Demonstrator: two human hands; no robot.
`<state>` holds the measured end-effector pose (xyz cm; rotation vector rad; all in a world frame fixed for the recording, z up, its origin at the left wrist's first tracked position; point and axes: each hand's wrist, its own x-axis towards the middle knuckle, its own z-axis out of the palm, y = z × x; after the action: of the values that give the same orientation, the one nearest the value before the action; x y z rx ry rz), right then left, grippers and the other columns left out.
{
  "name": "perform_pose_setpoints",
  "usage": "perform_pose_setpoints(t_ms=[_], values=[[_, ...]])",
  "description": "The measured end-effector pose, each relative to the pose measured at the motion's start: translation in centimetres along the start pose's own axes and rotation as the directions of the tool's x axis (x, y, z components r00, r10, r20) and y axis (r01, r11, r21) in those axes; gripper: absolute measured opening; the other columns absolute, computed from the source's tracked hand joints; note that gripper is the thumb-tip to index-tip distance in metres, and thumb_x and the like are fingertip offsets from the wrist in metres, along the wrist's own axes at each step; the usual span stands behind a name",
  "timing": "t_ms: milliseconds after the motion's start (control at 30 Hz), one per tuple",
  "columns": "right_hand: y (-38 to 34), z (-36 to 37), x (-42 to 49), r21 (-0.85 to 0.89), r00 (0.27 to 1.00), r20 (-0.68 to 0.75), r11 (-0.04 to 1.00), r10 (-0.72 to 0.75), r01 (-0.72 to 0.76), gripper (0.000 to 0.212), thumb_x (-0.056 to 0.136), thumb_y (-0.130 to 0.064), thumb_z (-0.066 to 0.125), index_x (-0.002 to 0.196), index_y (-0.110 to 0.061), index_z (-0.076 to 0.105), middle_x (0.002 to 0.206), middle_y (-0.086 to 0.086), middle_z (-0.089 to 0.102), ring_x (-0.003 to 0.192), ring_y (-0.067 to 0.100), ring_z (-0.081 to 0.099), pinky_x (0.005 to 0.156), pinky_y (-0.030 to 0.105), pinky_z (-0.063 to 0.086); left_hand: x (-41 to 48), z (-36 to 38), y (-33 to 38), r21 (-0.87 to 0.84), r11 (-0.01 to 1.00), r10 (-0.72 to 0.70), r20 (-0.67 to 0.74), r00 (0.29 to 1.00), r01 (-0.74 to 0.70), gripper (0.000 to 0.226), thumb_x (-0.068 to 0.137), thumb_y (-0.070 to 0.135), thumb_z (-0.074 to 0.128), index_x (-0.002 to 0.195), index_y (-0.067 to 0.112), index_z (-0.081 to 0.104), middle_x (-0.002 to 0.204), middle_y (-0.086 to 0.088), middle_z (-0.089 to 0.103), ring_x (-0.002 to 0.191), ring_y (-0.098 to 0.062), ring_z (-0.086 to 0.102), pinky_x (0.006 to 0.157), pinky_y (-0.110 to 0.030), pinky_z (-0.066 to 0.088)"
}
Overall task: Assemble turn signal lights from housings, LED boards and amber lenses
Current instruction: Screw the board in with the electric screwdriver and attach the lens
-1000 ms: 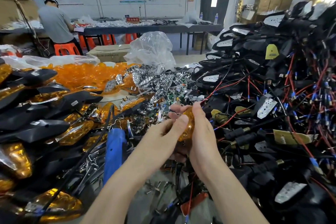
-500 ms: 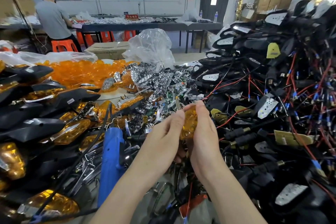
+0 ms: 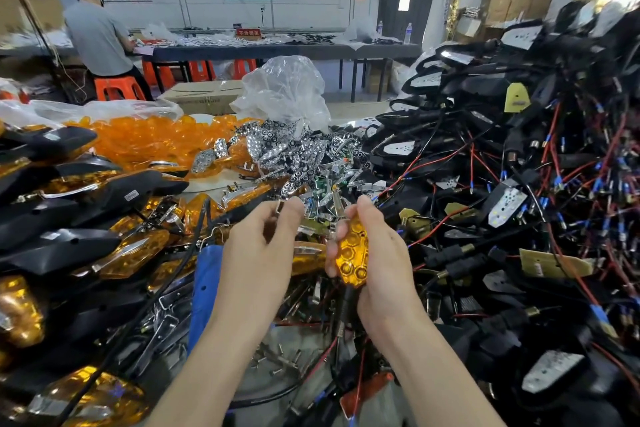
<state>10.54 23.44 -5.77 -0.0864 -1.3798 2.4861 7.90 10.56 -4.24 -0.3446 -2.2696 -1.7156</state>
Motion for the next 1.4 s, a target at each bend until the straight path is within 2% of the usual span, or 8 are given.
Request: perform_pose_setpoints(t_ms=[100, 200, 333, 667, 933, 1033, 1233, 1400], values=[[0.4, 0.2, -0.1, -0.064, 0.998, 0.028, 0.997, -0.048, 0.050, 0.034, 0.094, -0.054, 0.062, 0.090, -0.021, 0.070, 0.069, 0.002, 0.064, 0.053, 0.017, 0.060, 0.044, 0.026, 0.046, 0.1, 0.4, -0.1, -0.101, 0.994, -0.039, 0.030, 0.999, 0.042, 0.026, 0.105, 0.040, 0.038, 0.096, 0.027, 0.059, 0.083, 0.014, 0.071, 0.081, -0.007, 0.067, 0.074, -0.032, 0.052], [0.8, 0.4, -0.2, -0.104, 0.996, 0.040, 0.991, -0.082, 0.086, 0.044, 0.091, -0.059, 0.058, 0.098, -0.015, 0.055, 0.083, 0.005, 0.071, 0.063, 0.020, 0.064, 0.051, 0.031, 0.051, 0.1, 0.7, -0.1, -0.153, 0.986, -0.044, 0.129, 0.991, 0.063, 0.017, 0.106, 0.027, 0.041, 0.099, 0.033, 0.056, 0.066, 0.018, 0.062, 0.063, 0.003, 0.059, 0.059, -0.014, 0.046], [0.8, 0.4, -0.3, -0.179, 0.993, -0.003, 0.977, -0.117, 0.115, 0.048, 0.079, -0.068, 0.066, 0.093, -0.023, 0.066, 0.096, -0.001, 0.071, 0.086, 0.018, 0.065, 0.076, 0.043, 0.055, -0.7, 0.9, 0.0, -0.205, 0.975, -0.025, 0.303, 0.953, 0.091, 0.011, 0.092, 0.047, 0.055, 0.098, 0.040, 0.061, 0.064, 0.017, 0.060, 0.060, -0.001, 0.055, 0.059, -0.027, 0.053], [0.8, 0.8, -0.3, -0.120, 0.987, -0.110, 0.988, -0.113, 0.100, 0.057, 0.091, -0.069, 0.050, 0.101, -0.021, 0.079, 0.107, 0.004, 0.078, 0.095, 0.018, 0.075, 0.073, 0.023, 0.058, -1.8, 2.1, 0.3, 0.105, 0.962, 0.231, 0.163, 0.959, -0.250, 0.041, 0.087, 0.069, 0.047, 0.110, 0.039, 0.062, 0.091, 0.022, 0.065, 0.084, 0.002, 0.062, 0.068, -0.020, 0.050], [1.5, 0.6, -0.7, -0.179, 0.989, -0.150, 0.983, 0.020, -0.047, 0.086, 0.069, -0.088, 0.044, 0.099, -0.015, 0.079, 0.105, 0.014, 0.076, 0.103, 0.031, 0.072, 0.099, 0.050, 0.053, -2.5, 2.4, 0.7, 0.208, 0.898, 0.391, 0.027, 0.920, -0.388, 0.031, 0.088, 0.061, 0.053, 0.111, 0.040, 0.058, 0.102, 0.034, 0.058, 0.095, 0.011, 0.058, 0.075, -0.011, 0.048], [1.6, 0.4, -0.3, -0.180, 0.993, -0.120, 0.983, 0.004, -0.026, 0.068, 0.083, -0.073, 0.039, 0.102, -0.023, 0.082, 0.111, 0.012, 0.075, 0.111, 0.030, 0.068, 0.107, 0.049, 0.049, -2.7, 2.7, 0.9, 0.165, 0.901, 0.408, -0.010, 0.913, -0.401, 0.023, 0.087, 0.053, 0.059, 0.105, 0.039, 0.060, 0.090, 0.031, 0.060, 0.076, 0.008, 0.056, 0.064, -0.005, 0.041], [1.9, -0.1, -0.1, -0.101, 0.997, -0.069, 0.994, 0.031, -0.038, 0.058, 0.105, -0.044, 0.031, 0.091, -0.026, 0.084, 0.075, -0.002, 0.073, 0.070, 0.014, 0.065, 0.078, 0.034, 0.049, -2.9, 2.9, 0.9, 0.135, 0.910, 0.395, 0.002, 0.919, -0.391, 0.026, 0.088, 0.050, 0.059, 0.104, 0.031, 0.067, 0.079, 0.031, 0.055, 0.065, 0.008, 0.049, 0.059, -0.002, 0.032], [1.3, 0.1, 0.0, -0.207, 0.997, -0.067, 0.978, -0.034, 0.019, 0.057, 0.105, -0.044, 0.031, 0.086, -0.032, 0.084, 0.078, -0.002, 0.076, 0.073, 0.011, 0.070, 0.079, 0.033, 0.052, -2.6, 2.8, 1.0, 0.074, 0.929, 0.362, 0.012, 0.932, -0.362, 0.018, 0.089, 0.050, 0.059, 0.103, 0.040, 0.062, 0.093, 0.028, 0.064, 0.070, 0.001, 0.057, 0.057, -0.006, 0.039]])
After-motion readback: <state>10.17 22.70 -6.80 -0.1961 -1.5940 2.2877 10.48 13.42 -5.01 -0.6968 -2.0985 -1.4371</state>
